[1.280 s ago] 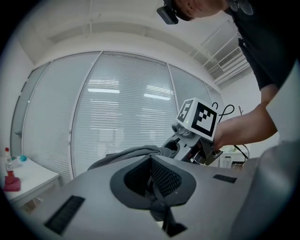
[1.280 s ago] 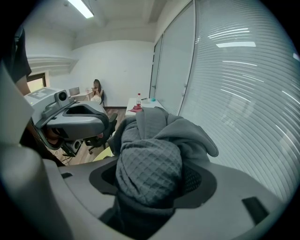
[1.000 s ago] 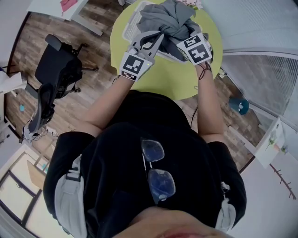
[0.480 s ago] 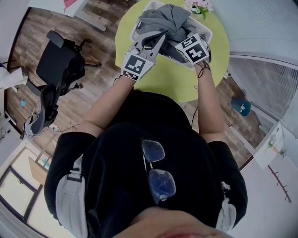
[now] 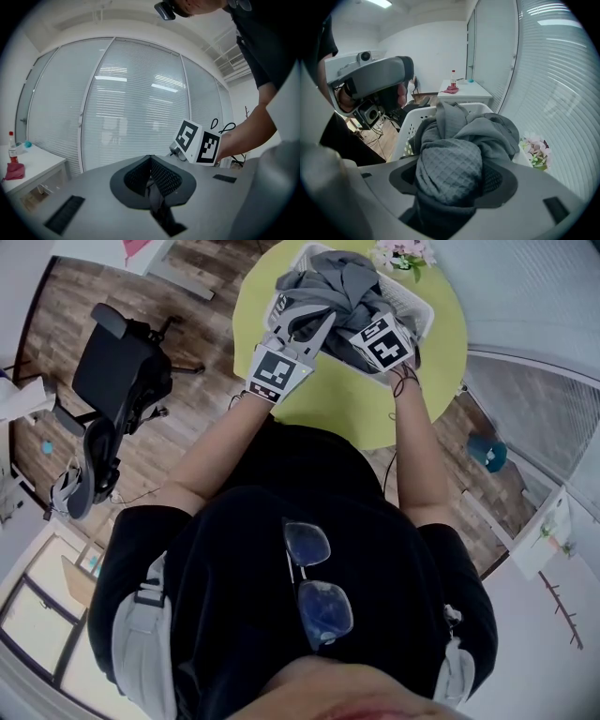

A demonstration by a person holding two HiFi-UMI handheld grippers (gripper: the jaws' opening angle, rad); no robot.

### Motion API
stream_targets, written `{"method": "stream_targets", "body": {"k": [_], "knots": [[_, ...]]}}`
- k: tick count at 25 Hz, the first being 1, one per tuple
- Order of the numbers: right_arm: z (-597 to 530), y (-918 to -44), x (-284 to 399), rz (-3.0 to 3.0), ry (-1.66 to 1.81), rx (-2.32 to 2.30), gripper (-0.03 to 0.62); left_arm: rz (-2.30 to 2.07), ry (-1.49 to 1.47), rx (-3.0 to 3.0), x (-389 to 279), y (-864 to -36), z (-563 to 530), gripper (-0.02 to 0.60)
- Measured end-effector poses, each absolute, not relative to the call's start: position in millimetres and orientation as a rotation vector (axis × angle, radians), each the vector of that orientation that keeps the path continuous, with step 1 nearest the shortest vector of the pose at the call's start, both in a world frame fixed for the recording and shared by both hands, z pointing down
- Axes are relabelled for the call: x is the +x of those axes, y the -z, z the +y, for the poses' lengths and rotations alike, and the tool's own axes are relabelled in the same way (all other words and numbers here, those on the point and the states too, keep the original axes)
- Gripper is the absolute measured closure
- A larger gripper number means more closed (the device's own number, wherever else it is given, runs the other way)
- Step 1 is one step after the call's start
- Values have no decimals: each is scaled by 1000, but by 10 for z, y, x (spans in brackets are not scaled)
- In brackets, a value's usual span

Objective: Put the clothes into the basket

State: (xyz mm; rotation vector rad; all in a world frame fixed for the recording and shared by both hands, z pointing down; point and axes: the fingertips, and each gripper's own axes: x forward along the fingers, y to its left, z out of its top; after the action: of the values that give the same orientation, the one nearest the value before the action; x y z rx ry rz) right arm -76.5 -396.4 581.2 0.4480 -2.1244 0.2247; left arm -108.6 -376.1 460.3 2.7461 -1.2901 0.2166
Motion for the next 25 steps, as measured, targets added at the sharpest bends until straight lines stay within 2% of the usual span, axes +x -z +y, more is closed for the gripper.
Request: {"method": "stream_targets", "body": {"k": [19,25], "knots": [[-3985,-6442,-703,-2011,-339,391,261,-1299,-243,2702,-1123,-4758,-3883,572],[-4064,-6315,-604,-2025,-362,462,263,-1319,-247,2699,-1137,-4742,-3860,572]]}}
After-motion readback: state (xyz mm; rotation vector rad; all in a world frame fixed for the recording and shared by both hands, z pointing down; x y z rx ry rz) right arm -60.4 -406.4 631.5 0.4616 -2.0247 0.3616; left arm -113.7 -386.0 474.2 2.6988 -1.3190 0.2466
